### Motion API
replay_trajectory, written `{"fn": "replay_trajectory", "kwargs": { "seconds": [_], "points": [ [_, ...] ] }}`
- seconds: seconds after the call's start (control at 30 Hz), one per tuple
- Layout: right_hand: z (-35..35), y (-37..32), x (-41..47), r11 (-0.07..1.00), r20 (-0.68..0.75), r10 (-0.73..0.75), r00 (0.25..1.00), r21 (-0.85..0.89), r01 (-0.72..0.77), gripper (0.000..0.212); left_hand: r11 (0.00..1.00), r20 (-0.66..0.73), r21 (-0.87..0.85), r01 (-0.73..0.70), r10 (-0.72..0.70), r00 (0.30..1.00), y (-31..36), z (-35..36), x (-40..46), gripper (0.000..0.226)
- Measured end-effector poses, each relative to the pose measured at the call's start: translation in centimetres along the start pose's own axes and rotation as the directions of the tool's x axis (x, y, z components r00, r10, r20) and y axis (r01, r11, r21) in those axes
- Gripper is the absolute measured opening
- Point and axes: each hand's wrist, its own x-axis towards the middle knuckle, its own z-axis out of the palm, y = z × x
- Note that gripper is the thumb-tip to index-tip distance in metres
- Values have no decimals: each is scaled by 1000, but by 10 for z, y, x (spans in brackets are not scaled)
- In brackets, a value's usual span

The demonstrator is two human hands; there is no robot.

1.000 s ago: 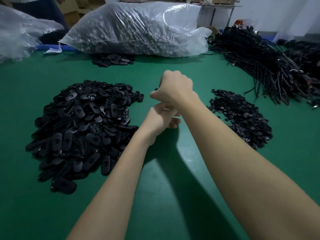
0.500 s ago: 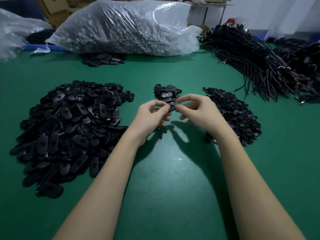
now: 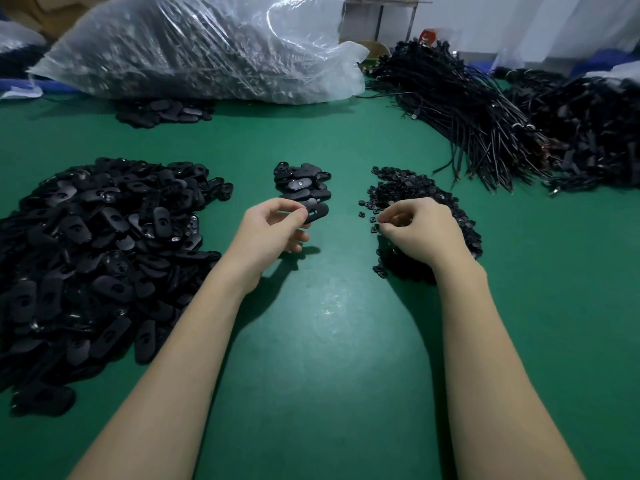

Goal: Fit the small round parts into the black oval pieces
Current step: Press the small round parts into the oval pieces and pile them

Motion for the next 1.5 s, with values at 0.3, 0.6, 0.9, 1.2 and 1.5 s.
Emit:
{"fn": "replay_trajectory", "kwargs": {
  "seconds": [0.3, 0.6, 0.9, 1.2, 1.5],
  "points": [
    [4, -7, -3, 1000, -23, -18, 1000, -22, 18, 13, 999, -9, -30, -19, 19, 1000, 2, 0, -2, 4],
    [14, -48, -13, 777, 57, -158, 986, 623, 88, 7, 988, 5, -152, 15, -15, 1000, 1, 0, -1, 15],
    [29, -63, -16, 677, 166, -138, 977, 735, -29, 9, 970, 41, -243, -27, 38, 998, 5, 2, -4, 49],
    [36, -66, -17, 713, 227, -98, 969, 695, -91, 10, 981, -28, -188, -48, 43, 999, 6, 2, -4, 13],
    [40, -67, -16, 677, 181, -35, 983, 728, -110, 7, 980, -66, -190, -54, 42, 997, 6, 2, -3, 11]
  ]
}}
